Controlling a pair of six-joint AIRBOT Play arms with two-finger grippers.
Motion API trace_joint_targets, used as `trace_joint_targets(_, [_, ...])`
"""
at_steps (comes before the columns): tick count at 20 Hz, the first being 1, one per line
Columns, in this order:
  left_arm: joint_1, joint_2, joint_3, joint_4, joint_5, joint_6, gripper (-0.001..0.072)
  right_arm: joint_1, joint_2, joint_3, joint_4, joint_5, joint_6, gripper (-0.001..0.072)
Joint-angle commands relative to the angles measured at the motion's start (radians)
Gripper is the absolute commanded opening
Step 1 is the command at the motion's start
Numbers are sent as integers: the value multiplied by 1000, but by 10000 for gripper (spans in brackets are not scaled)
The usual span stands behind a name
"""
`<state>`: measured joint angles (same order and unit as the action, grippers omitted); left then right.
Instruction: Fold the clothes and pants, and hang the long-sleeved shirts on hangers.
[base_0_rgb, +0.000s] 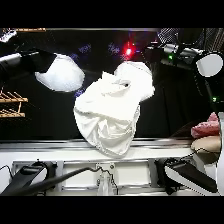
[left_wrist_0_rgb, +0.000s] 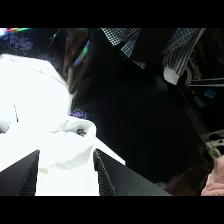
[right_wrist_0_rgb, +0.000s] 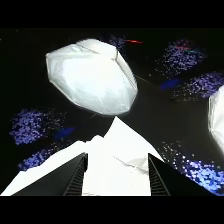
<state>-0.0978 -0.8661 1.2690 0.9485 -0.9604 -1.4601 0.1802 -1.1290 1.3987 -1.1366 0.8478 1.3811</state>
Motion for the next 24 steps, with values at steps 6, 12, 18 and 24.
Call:
trace_joint_targets(6, [0,0,0,0,8,1,345,1,1,0,0,0,0,426])
trace_joint_targets(12, [-2,-80,-35,140,-39,46,375,1,1,0,0,-2,0,426])
trace_joint_targets(18, [-153,-390,-39,77,-52,273,563,1,0,0,6,-33,4,426])
trace_joint_targets(24, [-325,-755,199,45,-50,429,606,0,0,-1,-138,69,22,426])
